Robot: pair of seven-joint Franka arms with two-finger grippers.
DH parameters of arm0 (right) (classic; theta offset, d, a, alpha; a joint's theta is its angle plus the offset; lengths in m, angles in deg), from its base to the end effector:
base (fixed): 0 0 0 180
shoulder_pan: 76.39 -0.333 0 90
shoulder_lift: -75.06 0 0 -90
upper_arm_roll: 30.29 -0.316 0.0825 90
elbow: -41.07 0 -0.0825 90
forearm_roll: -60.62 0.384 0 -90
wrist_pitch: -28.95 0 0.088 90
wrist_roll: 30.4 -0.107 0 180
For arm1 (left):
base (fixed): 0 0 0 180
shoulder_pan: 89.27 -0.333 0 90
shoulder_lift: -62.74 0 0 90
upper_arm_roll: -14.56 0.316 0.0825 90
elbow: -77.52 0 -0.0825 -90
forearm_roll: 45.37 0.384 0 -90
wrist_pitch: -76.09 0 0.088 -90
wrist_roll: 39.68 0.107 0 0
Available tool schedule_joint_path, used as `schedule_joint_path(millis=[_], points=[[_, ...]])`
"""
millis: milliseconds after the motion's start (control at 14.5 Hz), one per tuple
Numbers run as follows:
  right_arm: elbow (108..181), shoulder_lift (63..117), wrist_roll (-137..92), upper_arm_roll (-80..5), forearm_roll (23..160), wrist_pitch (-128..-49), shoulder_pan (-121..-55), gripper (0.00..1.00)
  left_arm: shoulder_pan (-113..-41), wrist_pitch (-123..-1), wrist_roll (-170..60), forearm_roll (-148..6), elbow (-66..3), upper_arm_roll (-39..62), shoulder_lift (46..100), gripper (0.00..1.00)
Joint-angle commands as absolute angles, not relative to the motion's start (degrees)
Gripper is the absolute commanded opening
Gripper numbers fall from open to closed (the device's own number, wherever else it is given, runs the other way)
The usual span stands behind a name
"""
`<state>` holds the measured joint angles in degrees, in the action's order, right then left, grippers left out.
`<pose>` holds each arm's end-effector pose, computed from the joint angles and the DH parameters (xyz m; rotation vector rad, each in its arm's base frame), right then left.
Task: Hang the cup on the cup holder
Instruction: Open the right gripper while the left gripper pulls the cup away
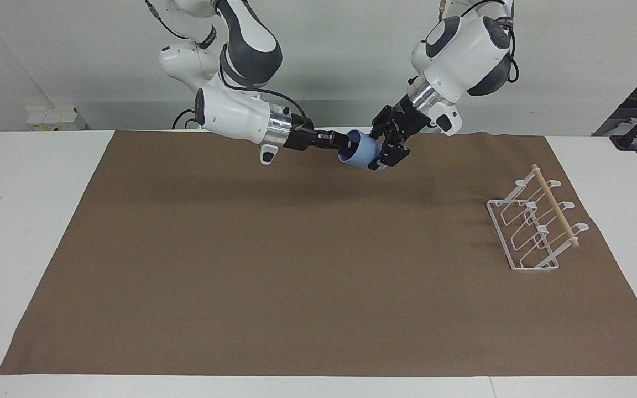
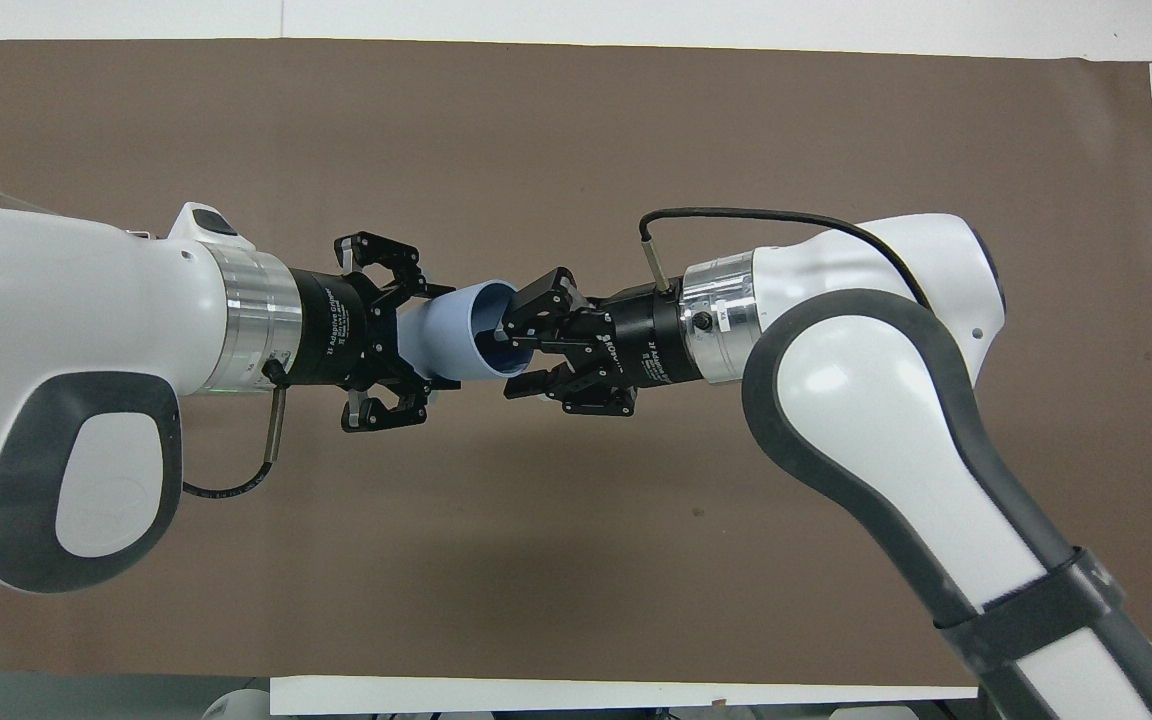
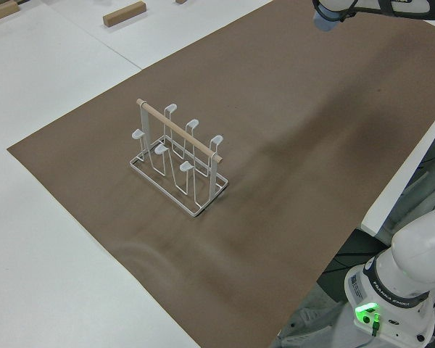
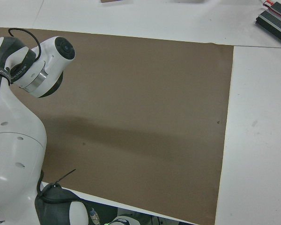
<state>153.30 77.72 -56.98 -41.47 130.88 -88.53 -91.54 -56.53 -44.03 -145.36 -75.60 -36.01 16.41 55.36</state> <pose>0.5049 0.3052 0.4887 -1.9933 0.6255 0.5281 0.4565 -0.3006 0.5532 1.9547 1.8554 -0.5072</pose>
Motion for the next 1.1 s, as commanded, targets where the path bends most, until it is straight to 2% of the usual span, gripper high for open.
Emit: schedule_joint_path(millis=[0, 207, 414, 828, 966, 1034], points=[[153.39, 77.17, -56.59, -41.46, 131.20, -89.17, -91.33, 0.99, -56.22, -43.10, -148.65, -70.18, -36.12, 16.94, 55.10, 0.35], [152.87, 76.12, -56.59, -41.10, 127.45, -88.38, -89.41, 0.99, -57.71, -36.62, -152.95, -60.09, -32.62, 17.20, 56.41, 0.35], [152.78, 72.26, -56.68, -41.10, 115.60, -88.56, -87.21, 0.99, -59.12, -31.51, -153.93, -48.93, -31.46, 17.29, 56.86, 0.35], [152.78, 68.83, -56.59, -41.10, 90.46, -88.03, -81.32, 0.99, -64.83, -25.61, -154.29, -22.56, -31.55, 17.29, 56.59, 0.35], [149.81, 68.47, -56.24, -41.02, 79.23, -86.20, -78.86, 0.99, -67.20, -25.08, -154.29, -14.21, -31.81, 17.29, 56.51, 0.35], [147.18, 68.99, -55.63, -41.10, 74.64, -82.27, -77.28, 0.99, -68.52, -25.51, -154.29, -10.60, -31.82, 17.29, 56.59, 0.35]])
